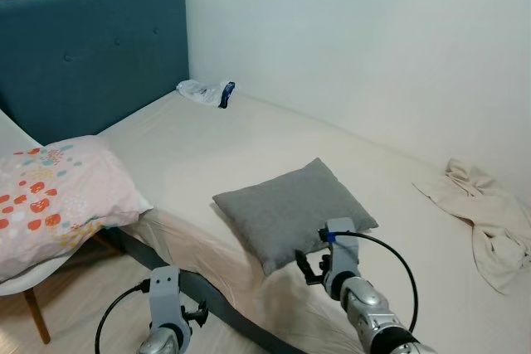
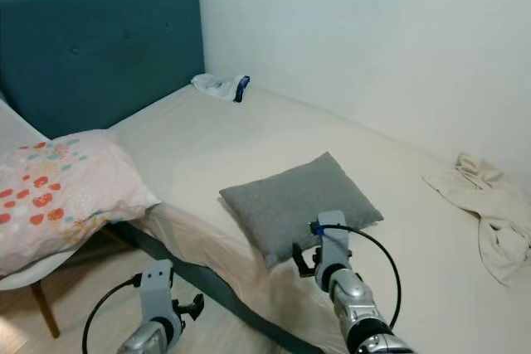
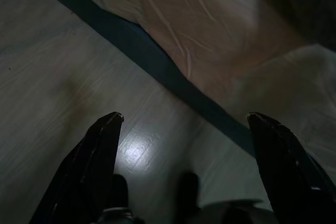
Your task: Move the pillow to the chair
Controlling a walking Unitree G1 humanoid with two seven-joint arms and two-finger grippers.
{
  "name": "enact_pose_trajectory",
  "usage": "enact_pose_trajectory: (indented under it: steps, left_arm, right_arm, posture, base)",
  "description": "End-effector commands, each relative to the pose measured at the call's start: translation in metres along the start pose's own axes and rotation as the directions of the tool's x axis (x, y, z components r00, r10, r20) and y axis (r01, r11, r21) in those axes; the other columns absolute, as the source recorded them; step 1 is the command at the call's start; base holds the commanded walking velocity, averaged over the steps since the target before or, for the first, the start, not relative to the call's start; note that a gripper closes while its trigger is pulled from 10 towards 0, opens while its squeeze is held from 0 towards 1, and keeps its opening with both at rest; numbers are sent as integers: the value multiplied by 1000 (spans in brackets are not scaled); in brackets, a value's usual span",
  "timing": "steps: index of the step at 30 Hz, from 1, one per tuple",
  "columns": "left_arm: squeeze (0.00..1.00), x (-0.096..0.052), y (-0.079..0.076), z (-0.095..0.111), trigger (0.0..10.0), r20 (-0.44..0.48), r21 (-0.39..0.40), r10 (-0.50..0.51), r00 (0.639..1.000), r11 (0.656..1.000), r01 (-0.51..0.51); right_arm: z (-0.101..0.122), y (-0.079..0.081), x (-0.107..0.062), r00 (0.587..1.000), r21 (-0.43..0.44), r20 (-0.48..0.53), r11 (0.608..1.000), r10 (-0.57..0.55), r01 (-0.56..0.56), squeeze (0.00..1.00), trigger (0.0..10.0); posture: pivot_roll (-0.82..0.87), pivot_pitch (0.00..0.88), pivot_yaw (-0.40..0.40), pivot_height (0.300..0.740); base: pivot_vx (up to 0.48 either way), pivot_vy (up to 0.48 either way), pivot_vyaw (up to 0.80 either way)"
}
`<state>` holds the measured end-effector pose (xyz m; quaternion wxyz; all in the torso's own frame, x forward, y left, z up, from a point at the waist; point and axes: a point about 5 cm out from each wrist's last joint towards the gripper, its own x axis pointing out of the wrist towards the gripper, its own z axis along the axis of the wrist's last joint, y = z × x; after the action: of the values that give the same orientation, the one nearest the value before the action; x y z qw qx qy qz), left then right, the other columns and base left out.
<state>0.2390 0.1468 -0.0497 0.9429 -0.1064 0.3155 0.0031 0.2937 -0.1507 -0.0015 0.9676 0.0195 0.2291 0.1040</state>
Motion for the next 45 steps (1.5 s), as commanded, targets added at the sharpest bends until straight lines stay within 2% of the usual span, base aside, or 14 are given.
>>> enact_pose_trajectory:
  steps: [1,7,14,20,31,45]
  left_arm:
    - [0,3,-5,6,10000,14,-22,-7,1000,1000,8]
    - [0,5,-5,15,10000,47,-58,3,999,998,0]
    - [0,5,-4,16,10000,51,-49,0,999,999,2]
    - [0,3,-2,14,10000,67,-71,-41,997,996,46]
    - [0,3,-4,17,10000,80,-37,-82,993,996,85]
    - [0,5,-11,18,10000,80,-24,-121,989,992,124]
  right_arm:
    - [-7,-6,-4,1000,3,-21,1000,-23,23,0,10000]
    - [-11,-6,-5,999,6,-30,1000,-23,23,0,10000]
    - [-6,-8,-4,999,7,-20,1000,-27,27,0,10000]
    - [-7,-4,-3,1000,-13,-23,1000,-7,7,0,10000]
    - [-11,-4,-5,1000,3,-23,1000,-17,17,0,10000]
    - [-5,-4,-4,1000,50,11,999,15,-16,0,10000]
  posture:
    - [-39,0,-94,740]
    - [-36,0,-92,740]
    - [-33,0,-89,740]
    - [-29,0,-75,740]
    - [-47,0,-50,740]
    - [-59,0,-42,740]
  base:
    - [0,0,0]
    - [0,0,0]
    - [0,0,0]
    - [0,0,0]
    - [0,0,0]
    - [289,0,0]
